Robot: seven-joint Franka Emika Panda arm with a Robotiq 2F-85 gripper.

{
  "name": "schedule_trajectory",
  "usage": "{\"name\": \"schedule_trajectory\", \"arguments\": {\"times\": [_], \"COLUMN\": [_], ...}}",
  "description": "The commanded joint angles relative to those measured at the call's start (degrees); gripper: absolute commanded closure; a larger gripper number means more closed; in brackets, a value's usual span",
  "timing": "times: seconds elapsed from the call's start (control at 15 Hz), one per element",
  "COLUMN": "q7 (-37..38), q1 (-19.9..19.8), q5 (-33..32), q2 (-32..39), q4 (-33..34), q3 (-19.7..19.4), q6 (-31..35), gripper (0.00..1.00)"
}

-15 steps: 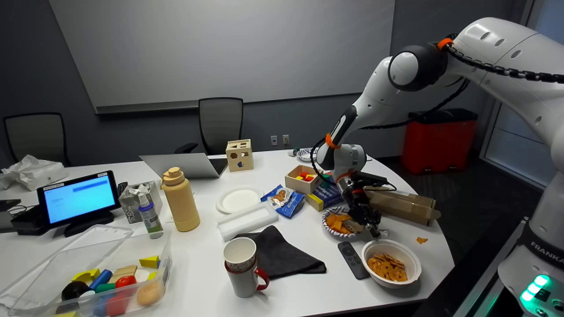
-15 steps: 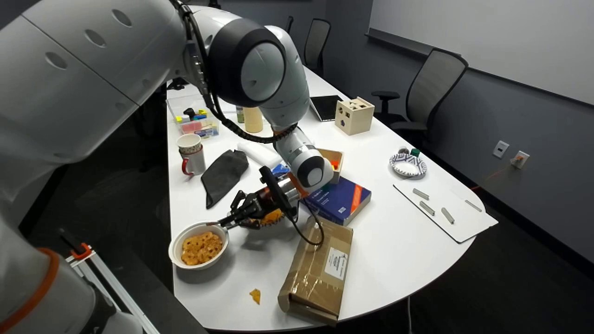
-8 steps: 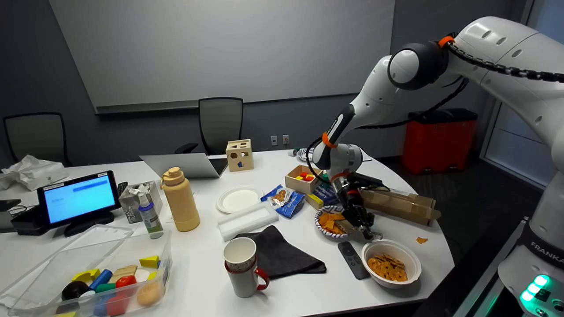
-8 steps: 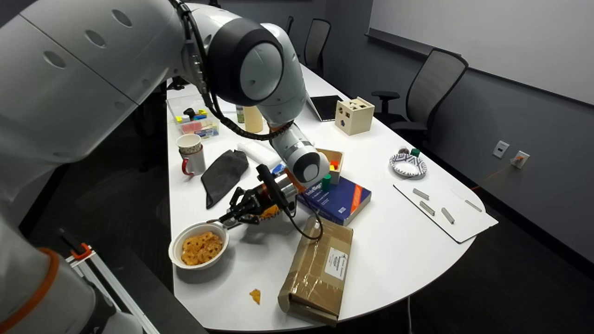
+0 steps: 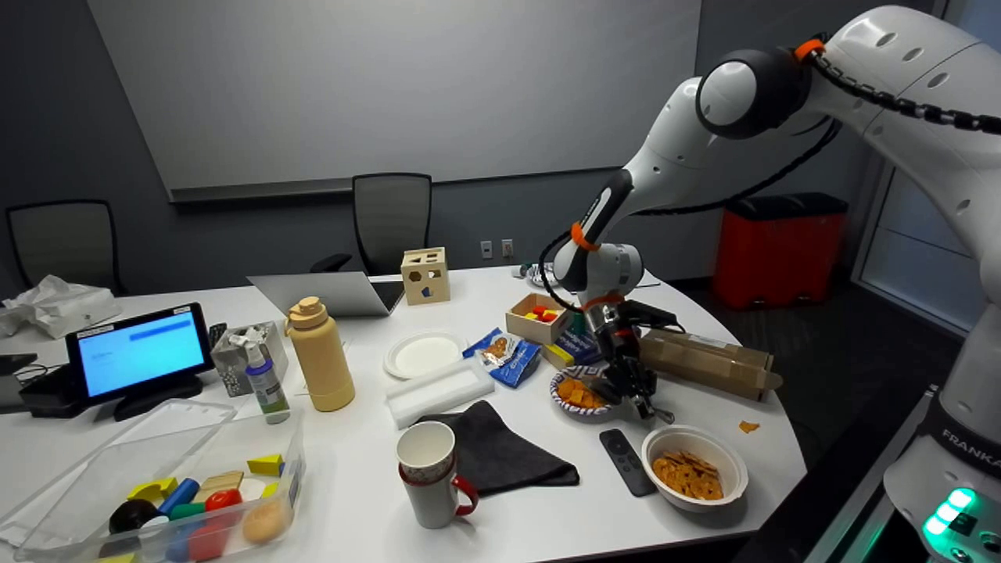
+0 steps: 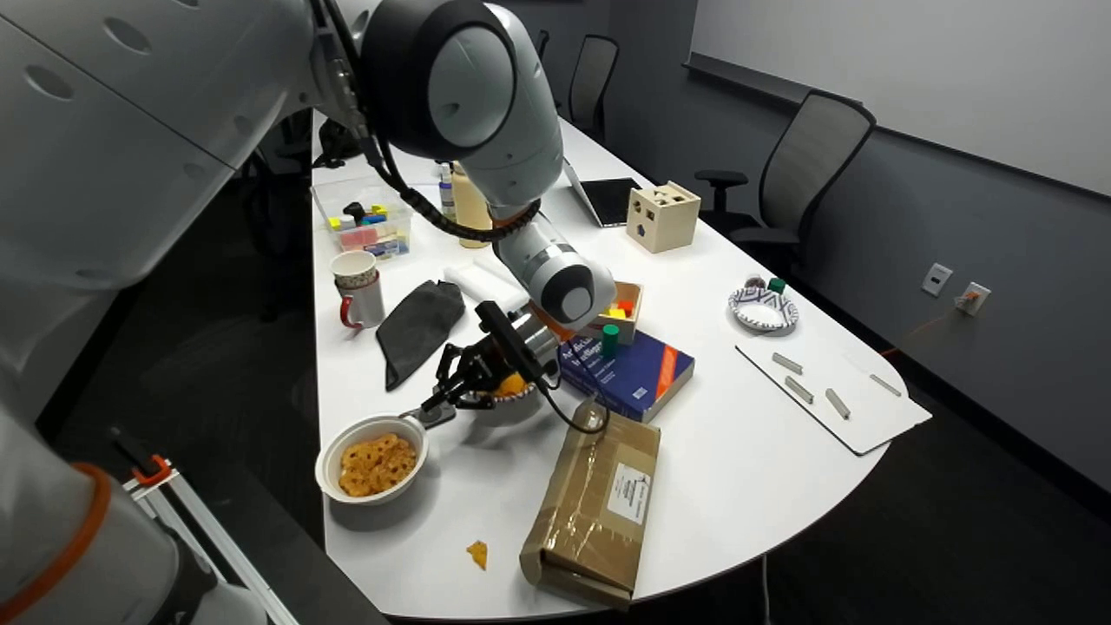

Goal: Pick up the spatula and scoop some chips from the white and purple bowl

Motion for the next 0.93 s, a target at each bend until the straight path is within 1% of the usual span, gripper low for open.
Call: {"name": "schedule_trajectory", "arguments": {"times": [0.0, 0.2, 0.47, 0.67, 0.87], "q7": [-0.9, -0.2, 0.6, 0.9, 0.4], "q1": [2.0, 3.5, 5.1, 5.5, 5.0], "q5": [-4.1, -7.9, -11.0, -11.6, -11.0], "q2": [-7.7, -10.0, -10.6, -11.0, -11.9], "q4": [-9.7, -14.2, -18.5, -20.7, -22.5], "q3": [-0.7, -0.8, -0.4, 0.0, 0.6], "q6": [6.3, 11.6, 17.8, 21.6, 24.2], "gripper": [0.99, 0.99, 0.99, 0.99, 0.99]}}
